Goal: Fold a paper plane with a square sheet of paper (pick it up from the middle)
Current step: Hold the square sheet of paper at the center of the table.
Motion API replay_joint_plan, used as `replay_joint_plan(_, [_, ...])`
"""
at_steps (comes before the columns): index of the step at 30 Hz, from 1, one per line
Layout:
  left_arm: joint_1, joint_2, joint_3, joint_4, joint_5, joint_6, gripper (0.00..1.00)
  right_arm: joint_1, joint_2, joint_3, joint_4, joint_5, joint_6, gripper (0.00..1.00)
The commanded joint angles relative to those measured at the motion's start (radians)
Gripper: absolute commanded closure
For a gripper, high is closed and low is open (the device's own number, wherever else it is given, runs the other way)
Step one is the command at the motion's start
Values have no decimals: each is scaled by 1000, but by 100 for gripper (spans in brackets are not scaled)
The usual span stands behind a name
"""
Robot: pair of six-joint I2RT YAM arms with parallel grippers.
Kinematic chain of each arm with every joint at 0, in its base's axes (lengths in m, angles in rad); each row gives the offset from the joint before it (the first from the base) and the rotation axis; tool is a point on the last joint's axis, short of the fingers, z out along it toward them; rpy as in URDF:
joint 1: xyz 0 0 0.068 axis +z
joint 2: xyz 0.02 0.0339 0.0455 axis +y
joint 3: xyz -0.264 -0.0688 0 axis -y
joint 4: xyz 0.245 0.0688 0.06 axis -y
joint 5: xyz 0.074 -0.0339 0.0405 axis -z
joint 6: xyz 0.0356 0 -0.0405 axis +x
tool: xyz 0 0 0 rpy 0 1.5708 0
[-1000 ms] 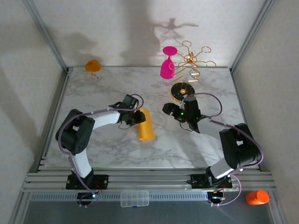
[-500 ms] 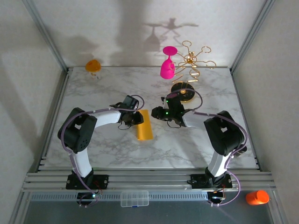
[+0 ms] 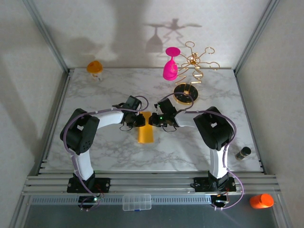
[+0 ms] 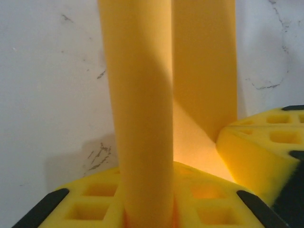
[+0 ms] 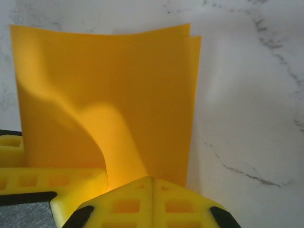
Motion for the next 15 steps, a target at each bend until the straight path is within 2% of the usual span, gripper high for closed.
replay_joint_plan(1, [5,46,16,-11,-11,38,77,14,33,31,-64,23,26,95])
replay_joint_plan(4, [6,17,28,-37,-39,13,74,14,42,27,-107,83,59,95])
replay_joint_plan(7, [7,-33,55,-114,-108,-72,64,14,38,6,-130,129,94,95])
replay_joint_plan(11, [-5,-108,25,-140,-196,-175,51,15,39,-25,-110,125,138,94])
replay_joint_plan(15, [-19,-143,-31,-99,-172,-213,41,14,40,-30,-94,104,154,94])
